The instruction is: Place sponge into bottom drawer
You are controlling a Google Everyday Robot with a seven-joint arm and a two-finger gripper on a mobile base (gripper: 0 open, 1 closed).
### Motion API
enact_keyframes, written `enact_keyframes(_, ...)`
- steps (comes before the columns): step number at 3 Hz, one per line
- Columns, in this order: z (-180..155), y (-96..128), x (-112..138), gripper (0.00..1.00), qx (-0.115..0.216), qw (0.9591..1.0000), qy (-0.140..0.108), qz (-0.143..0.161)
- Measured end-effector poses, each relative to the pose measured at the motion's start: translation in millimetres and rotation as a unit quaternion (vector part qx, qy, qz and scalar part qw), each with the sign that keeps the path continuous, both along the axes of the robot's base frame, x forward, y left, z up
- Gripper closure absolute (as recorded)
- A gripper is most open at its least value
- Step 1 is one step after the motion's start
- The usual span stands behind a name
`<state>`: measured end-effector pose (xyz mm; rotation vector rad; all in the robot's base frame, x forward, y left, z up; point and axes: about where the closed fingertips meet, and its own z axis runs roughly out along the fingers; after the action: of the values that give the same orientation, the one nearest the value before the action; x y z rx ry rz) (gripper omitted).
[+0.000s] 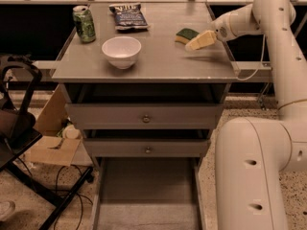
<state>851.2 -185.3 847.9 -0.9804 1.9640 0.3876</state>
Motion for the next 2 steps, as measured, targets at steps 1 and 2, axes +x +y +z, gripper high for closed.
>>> enact_keyframes(1, -16, 4, 4, 0.19, 0.003, 0.9998, 0.019, -0.007)
enact_keyframes(2, -34, 13, 0, 0.43, 0.008, 0.9990, 0.044, 0.006)
